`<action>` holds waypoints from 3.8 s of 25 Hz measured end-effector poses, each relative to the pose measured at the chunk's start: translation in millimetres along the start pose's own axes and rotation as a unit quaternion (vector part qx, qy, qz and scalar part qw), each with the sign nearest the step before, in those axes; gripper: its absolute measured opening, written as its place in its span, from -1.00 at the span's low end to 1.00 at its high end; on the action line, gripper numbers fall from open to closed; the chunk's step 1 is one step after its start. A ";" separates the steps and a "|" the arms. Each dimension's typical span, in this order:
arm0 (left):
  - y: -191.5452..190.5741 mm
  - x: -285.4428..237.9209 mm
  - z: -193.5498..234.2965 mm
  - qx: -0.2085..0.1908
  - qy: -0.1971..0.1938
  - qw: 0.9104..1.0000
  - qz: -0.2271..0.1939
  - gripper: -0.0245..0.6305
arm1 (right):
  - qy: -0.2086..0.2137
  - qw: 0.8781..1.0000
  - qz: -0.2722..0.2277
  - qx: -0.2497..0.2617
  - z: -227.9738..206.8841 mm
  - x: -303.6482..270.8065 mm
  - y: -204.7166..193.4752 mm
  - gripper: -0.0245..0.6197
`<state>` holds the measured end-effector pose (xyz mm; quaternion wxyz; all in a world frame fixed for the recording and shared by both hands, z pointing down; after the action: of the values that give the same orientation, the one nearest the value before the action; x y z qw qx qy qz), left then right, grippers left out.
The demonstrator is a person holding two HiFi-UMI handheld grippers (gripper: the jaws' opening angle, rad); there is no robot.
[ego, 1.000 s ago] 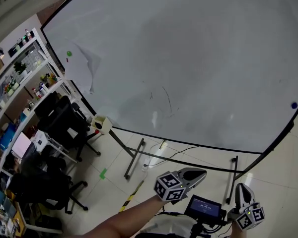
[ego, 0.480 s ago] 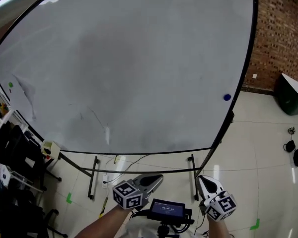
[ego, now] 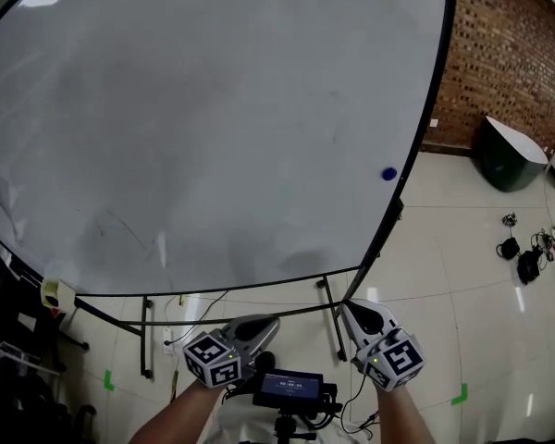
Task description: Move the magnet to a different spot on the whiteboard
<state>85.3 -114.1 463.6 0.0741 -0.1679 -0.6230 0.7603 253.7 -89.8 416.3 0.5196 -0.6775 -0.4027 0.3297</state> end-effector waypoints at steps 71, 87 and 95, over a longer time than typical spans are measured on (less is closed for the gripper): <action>39.5 -105.7 103.4 -0.026 -0.059 0.998 -0.001 -0.82 | -0.200 0.739 0.134 0.630 -132.0 -106.4 171.3 -0.28; 38.2 -97.9 96.0 -0.024 -0.057 0.998 -0.004 -0.82 | -0.205 0.724 0.160 0.639 -134.7 -103.8 168.8 -0.39; 36.4 -81.6 93.4 -0.029 -0.046 0.999 -0.002 -0.82 | -0.211 0.738 0.157 0.621 -134.8 -103.7 168.1 -0.44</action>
<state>132.5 -234.3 457.2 0.0420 -0.1337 -0.6481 0.7485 357.0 -263.8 288.9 0.6675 -0.1710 -0.0954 0.7184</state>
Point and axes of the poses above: the fingertips, and each gripper's own axes: x backward along the fingers, z to its left, y out of its top, the point moved 3 cm from there along x, backward along the fingers, and after that the axes turned 11 degrees about -x, right-handed, at the moved point
